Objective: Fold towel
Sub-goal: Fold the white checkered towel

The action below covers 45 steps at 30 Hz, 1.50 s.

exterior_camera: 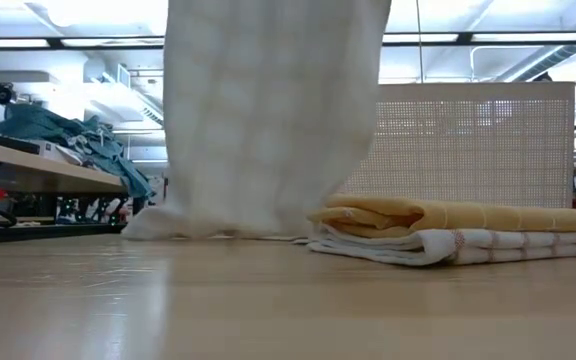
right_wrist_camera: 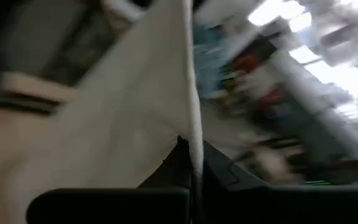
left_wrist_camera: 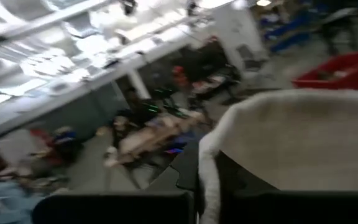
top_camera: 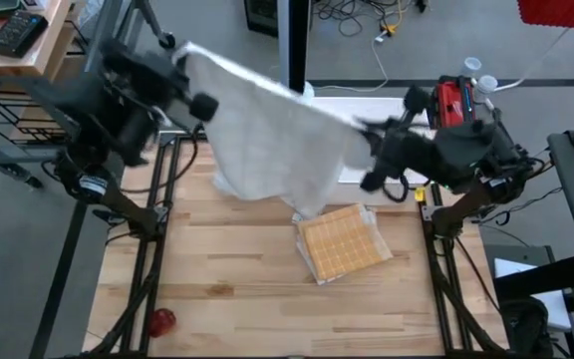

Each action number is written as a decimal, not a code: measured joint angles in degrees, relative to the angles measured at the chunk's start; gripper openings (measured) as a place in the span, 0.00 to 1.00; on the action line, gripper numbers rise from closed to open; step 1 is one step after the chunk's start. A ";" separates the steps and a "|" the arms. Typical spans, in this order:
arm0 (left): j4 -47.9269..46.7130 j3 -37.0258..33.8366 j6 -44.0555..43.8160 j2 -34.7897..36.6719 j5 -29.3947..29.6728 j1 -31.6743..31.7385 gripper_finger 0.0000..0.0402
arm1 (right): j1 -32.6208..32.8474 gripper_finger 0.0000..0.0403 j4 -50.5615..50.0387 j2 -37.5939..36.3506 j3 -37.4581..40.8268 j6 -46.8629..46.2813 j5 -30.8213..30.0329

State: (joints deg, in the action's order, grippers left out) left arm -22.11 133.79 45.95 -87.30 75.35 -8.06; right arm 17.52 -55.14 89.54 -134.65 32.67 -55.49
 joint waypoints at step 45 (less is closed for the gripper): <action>72.33 -0.49 12.27 -31.14 15.54 -61.54 0.00 | 37.13 0.00 -18.22 6.19 0.15 -57.71 55.93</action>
State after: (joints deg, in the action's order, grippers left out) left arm 50.22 133.29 58.22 -118.44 90.89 -69.60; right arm 54.65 -73.36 95.73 -134.50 -25.04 0.44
